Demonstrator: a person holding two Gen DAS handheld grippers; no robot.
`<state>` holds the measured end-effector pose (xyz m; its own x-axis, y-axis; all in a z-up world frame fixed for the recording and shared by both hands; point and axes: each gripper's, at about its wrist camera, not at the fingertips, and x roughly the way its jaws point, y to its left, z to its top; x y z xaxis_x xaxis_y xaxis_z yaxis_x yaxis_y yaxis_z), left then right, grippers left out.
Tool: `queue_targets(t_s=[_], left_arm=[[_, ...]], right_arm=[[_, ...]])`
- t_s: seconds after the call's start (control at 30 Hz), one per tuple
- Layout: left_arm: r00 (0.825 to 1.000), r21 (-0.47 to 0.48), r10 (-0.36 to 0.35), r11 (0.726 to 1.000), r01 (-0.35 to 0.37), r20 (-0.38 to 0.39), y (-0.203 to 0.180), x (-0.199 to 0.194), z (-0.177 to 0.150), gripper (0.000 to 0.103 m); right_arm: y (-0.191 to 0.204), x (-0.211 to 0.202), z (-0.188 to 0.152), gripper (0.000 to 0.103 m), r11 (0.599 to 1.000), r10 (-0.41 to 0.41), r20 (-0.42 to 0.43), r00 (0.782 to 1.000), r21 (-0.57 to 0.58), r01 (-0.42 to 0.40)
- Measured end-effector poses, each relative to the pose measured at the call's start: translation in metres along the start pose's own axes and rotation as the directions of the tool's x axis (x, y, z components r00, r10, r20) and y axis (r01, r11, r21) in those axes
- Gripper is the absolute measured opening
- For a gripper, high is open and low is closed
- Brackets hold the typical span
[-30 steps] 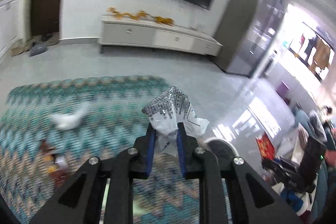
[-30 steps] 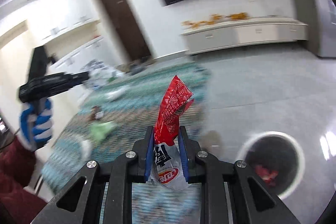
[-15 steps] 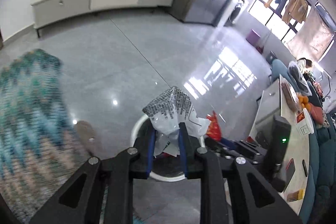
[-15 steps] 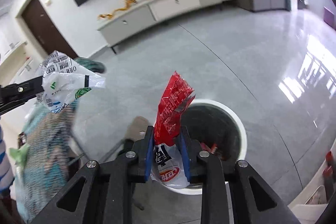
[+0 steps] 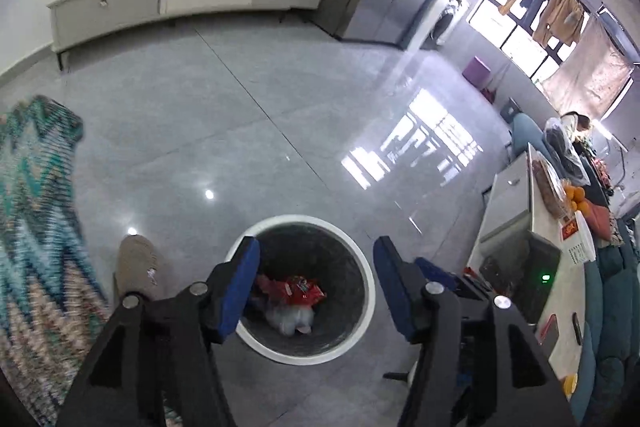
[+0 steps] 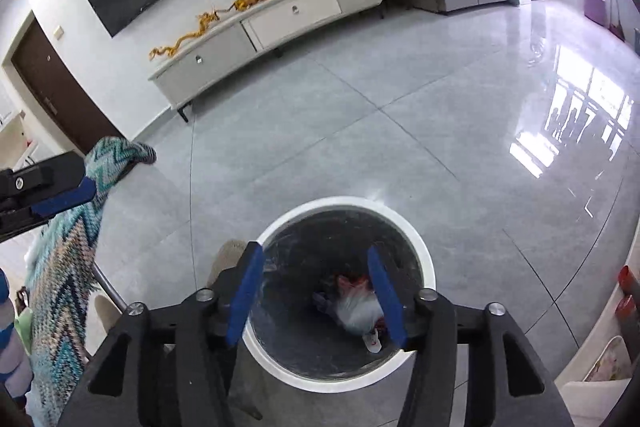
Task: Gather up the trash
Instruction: 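Carry both bags to the bin and open both tools to drop them, then return both tools to the rug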
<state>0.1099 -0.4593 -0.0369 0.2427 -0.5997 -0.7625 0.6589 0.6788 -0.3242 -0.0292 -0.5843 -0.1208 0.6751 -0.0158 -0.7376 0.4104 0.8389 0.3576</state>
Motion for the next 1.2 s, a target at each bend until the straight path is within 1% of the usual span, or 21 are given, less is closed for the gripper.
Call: queue_targets(t_s=[0.03,0.1,0.13,0.2,0.23,0.27,0.3,0.37,0.47,0.5,0.6,0.67,0.73,0.87,0.97,1.0,1.07,1.1,1.13,1.2], left_arm=[[1.0,-0.004,0.005,1.0,-0.005,0.017,-0.002,-0.006,0.0,0.058],[0.996,-0.022,0.022,1.0,-0.02,0.084,0.001,-0.029,-0.002,0.058],[0.994,-0.028,0.029,0.999,-0.026,0.109,0.005,-0.04,-0.002,0.058],[0.983,-0.029,0.042,0.999,-0.038,0.181,0.007,-0.064,-0.006,0.058],[0.975,-0.025,0.049,0.999,-0.045,0.217,0.007,-0.078,-0.008,0.058],[0.965,-0.02,0.058,0.998,-0.055,0.256,0.008,-0.093,-0.011,0.058],[0.957,-0.017,0.061,0.998,-0.058,0.285,0.009,-0.106,-0.013,0.058],[0.944,-0.011,0.053,0.999,-0.053,0.327,0.014,-0.134,-0.019,0.058],[0.932,-0.007,0.059,0.998,-0.061,0.357,0.025,-0.168,-0.028,0.058],[0.928,-0.012,0.073,0.997,-0.074,0.366,0.031,-0.181,-0.033,0.058],[0.923,-0.042,0.117,0.993,-0.11,0.367,0.046,-0.209,-0.044,0.058],[0.912,-0.074,0.156,0.988,-0.138,0.379,0.064,-0.23,-0.056,0.058],[0.897,-0.101,0.198,0.98,-0.172,0.396,0.082,-0.251,-0.068,0.058],[0.865,-0.165,0.29,0.956,-0.242,0.41,0.121,-0.291,-0.095,0.058],[0.843,-0.225,0.36,0.93,-0.29,0.401,0.155,-0.314,-0.118,0.058],[0.834,-0.246,0.389,0.918,-0.312,0.391,0.166,-0.321,-0.127,0.058],[0.824,-0.276,0.435,0.895,-0.351,0.363,0.187,-0.33,-0.142,0.058],[0.822,-0.289,0.449,0.887,-0.36,0.35,0.196,-0.333,-0.151,0.058],[0.824,-0.303,0.458,0.88,-0.366,0.334,0.206,-0.334,-0.16,0.058],[0.838,-0.332,0.463,0.87,-0.366,0.289,0.225,-0.332,-0.18,0.058]], right_arm=[[0.001,-0.006,0.001,0.061,1.0,-0.002,0.016,1.0,0.0,0.002],[0.006,-0.019,0.006,0.07,1.0,0.0,0.055,0.998,-0.01,0.001],[0.01,-0.029,0.008,0.073,1.0,0.003,0.08,0.997,-0.016,-0.002],[0.021,-0.053,0.012,0.085,0.999,0.008,0.145,0.989,-0.032,-0.004],[0.027,-0.062,0.014,0.089,0.999,0.006,0.172,0.985,-0.038,0.001],[0.034,-0.075,0.016,0.097,0.999,0.003,0.208,0.978,-0.045,0.006],[0.041,-0.088,0.017,0.101,0.999,0.005,0.243,0.97,-0.052,0.007],[0.055,-0.11,0.017,0.103,0.998,0.027,0.299,0.954,-0.066,-0.007],[0.079,-0.139,0.016,0.103,0.994,0.078,0.361,0.929,-0.096,-0.045],[0.088,-0.148,0.017,0.103,0.992,0.095,0.379,0.92,-0.108,-0.058],[0.115,-0.166,0.018,0.103,0.986,0.138,0.414,0.9,-0.147,-0.083],[0.133,-0.174,0.019,0.103,0.977,0.186,0.433,0.882,-0.18,-0.118],[0.152,-0.18,0.018,0.103,0.964,0.233,0.436,0.869,-0.222,-0.146],[0.191,-0.178,0.014,0.103,0.929,0.319,0.39,0.864,-0.309,-0.204],[0.214,-0.173,0.011,0.103,0.903,0.372,0.342,0.863,-0.348,-0.251],[0.222,-0.171,0.01,0.103,0.895,0.386,0.325,0.863,-0.357,-0.266],[0.241,-0.168,-0.001,0.103,0.877,0.413,0.286,0.864,-0.381,-0.293],[0.25,-0.167,-0.005,0.103,0.869,0.422,0.271,0.865,-0.393,-0.301],[0.259,-0.164,-0.008,0.103,0.859,0.434,0.251,0.866,-0.404,-0.313],[0.277,-0.157,-0.014,0.103,0.837,0.459,0.202,0.865,-0.427,-0.344]])
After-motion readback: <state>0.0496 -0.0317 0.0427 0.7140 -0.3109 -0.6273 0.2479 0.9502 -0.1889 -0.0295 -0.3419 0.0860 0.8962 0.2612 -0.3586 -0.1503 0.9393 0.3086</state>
